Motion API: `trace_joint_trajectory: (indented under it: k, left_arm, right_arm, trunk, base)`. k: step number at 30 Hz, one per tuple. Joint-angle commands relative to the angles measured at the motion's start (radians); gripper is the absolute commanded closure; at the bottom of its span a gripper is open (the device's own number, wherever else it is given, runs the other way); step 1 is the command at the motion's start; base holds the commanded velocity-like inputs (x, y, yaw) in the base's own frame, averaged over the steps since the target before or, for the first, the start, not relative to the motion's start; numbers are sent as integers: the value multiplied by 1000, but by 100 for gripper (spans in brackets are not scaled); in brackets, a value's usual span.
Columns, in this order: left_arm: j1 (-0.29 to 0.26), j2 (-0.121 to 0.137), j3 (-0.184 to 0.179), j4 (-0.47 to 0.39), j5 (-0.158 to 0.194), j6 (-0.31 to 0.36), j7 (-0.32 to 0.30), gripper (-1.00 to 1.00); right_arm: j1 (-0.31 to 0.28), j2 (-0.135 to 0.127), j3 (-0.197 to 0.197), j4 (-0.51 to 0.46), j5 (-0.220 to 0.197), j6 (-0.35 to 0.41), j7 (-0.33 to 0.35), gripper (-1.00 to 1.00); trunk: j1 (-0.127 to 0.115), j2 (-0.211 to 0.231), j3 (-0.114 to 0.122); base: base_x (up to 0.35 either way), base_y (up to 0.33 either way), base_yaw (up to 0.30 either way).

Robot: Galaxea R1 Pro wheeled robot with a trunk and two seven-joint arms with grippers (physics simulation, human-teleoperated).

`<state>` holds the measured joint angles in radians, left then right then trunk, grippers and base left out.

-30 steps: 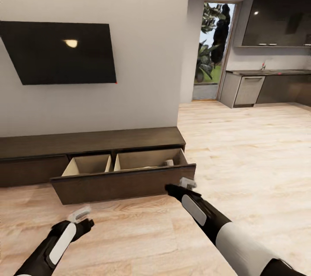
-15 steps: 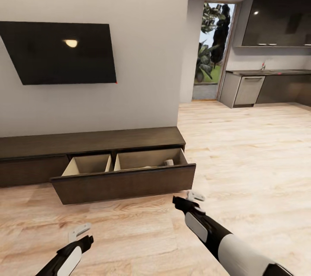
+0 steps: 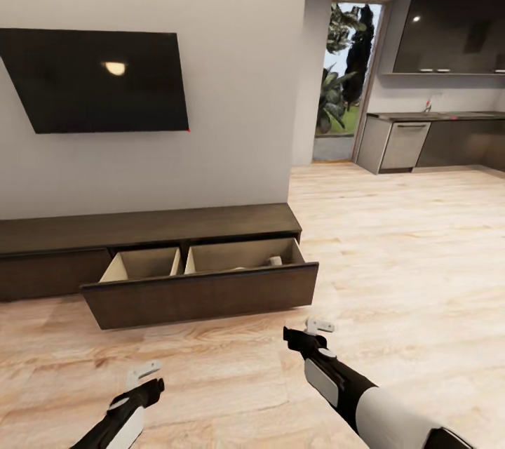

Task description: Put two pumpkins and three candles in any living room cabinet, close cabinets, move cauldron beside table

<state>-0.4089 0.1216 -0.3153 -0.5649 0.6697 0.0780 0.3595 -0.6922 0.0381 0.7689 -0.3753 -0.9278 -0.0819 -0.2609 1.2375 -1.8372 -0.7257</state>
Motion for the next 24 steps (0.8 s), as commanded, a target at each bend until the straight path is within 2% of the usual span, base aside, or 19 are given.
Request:
trace_joint_trajectory:
  k: [1,4,7,12,24]
  left_arm:
    - [-1,-1,-31,0,5,-7,10,-100]
    - [0,-4,-62,2,5,-26,10,-100]
    - [1,-4,-73,3,5,-40,10,-100]
    - [2,-2,-78,3,5,-45,9,-100]
    - [2,6,-79,3,3,-48,10,-100]
  right_arm:
    - [-1,0,20,0,-4,-6,-6,-100]
    - [-1,1,33,2,3,-8,-6,-100]
    - [-1,0,38,3,4,-29,-6,-100]
    - [12,0,42,4,4,-64,-5,-100]
    - [16,3,47,3,6,-72,-3,-100]
  trunk:
    - [4,-8,-4]
    - [15,-29,-14]
    - [27,-50,-23]
    - [46,-85,-39]
    - [92,-169,-76]
  base:
    - [0,0,0]
    - [0,0,0]
    - [0,0,0]
    - [0,0,0]
    - [0,0,0]
